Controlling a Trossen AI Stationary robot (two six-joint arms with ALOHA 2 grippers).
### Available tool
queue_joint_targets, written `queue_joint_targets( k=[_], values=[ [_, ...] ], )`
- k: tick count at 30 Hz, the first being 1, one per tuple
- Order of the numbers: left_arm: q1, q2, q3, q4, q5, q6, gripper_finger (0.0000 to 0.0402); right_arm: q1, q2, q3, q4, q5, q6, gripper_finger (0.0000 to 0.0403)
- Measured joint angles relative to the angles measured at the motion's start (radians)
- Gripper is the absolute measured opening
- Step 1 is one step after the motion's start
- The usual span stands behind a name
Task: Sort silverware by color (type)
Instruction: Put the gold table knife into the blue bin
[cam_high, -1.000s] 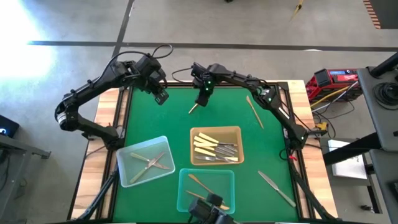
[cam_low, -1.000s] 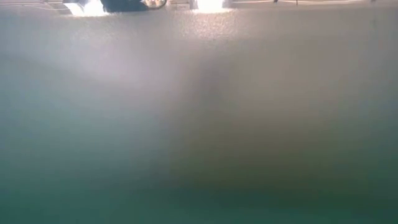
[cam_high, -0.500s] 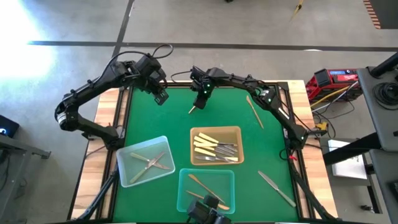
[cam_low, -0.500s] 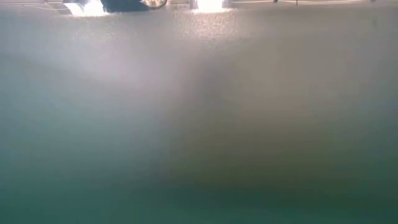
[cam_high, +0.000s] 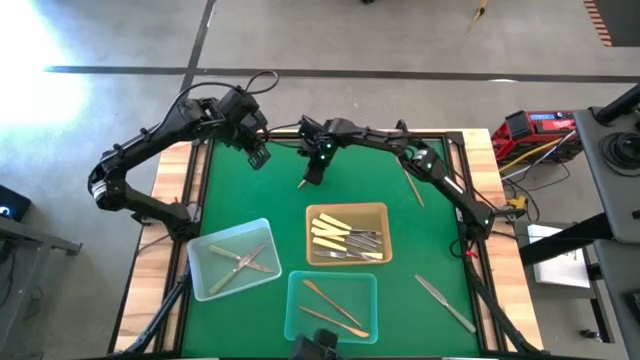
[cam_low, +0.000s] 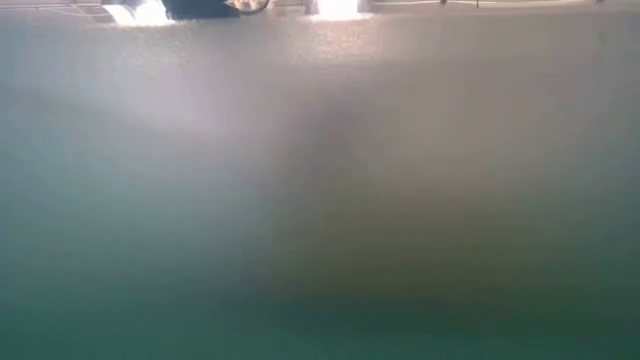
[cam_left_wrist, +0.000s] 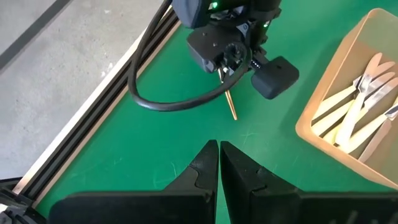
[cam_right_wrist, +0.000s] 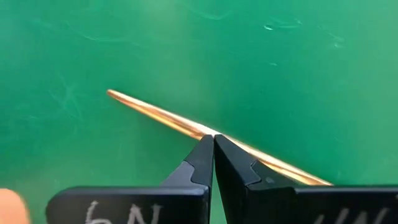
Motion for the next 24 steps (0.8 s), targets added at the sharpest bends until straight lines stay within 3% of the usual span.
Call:
queue_joint_targets(
  k=[12, 16, 21, 24],
  values=[
    [0.005, 0.000, 0.000, 0.000, 0.001, 0.015, 0.0000, 0.008, 0.009, 0.113, 0.005, -0.307, 0.056, 0.0008],
    [0.005, 0.000, 0.000, 0.000, 0.001, 0.018, 0.0000, 0.005, -0.010, 0.135, -0.005, -0.293, 0.073, 0.0008],
    [0.006, 0.001, -0.010, 0.037, 0.004, 0.062, 0.0000, -0.043, -0.085, 0.136, -0.090, -0.084, 0.042, 0.0008],
    [0.009, 0.000, -0.047, 0.090, 0.074, 0.082, 0.0000, -0.094, -0.132, 0.136, -0.170, -0.025, 0.030, 0.0009]
  ],
)
